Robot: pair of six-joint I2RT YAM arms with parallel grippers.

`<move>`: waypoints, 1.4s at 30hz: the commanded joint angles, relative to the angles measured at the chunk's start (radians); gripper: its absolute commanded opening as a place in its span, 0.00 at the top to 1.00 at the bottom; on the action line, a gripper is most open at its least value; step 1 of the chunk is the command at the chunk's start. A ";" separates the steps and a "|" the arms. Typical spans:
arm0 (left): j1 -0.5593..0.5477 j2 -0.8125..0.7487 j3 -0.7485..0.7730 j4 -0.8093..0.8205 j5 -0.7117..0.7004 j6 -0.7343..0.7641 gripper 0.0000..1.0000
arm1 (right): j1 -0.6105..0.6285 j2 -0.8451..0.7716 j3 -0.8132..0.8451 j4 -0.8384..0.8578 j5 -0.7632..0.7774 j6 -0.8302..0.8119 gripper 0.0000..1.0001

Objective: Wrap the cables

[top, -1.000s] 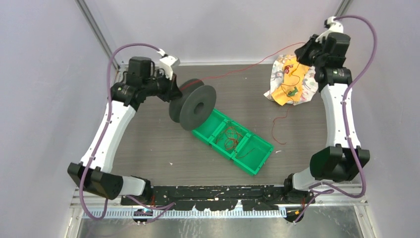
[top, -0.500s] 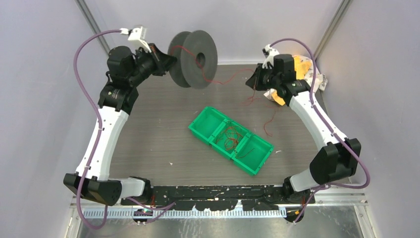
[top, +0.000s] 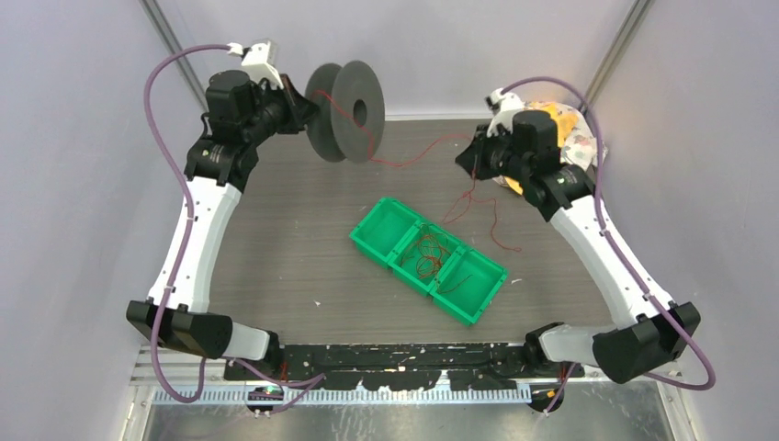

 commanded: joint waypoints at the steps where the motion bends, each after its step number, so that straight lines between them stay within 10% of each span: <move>1: 0.000 -0.015 0.059 -0.191 0.168 0.200 1.00 | -0.089 0.037 0.146 0.048 0.074 0.007 1.00; 14: 0.000 -0.137 -0.008 -0.477 0.585 0.483 1.00 | -0.285 0.222 0.254 0.123 -0.003 0.107 1.00; 24: 0.013 -0.158 -0.014 -0.138 0.626 0.245 1.00 | -0.258 0.217 0.129 0.153 -0.162 0.167 1.00; 35: 0.116 -0.126 -0.146 0.372 0.333 -0.246 1.00 | -0.091 0.120 -0.062 0.138 -0.105 0.147 0.99; 42: 0.117 -0.111 -0.213 0.388 0.036 -0.370 1.00 | 0.131 0.109 -0.121 0.152 -0.008 0.161 0.99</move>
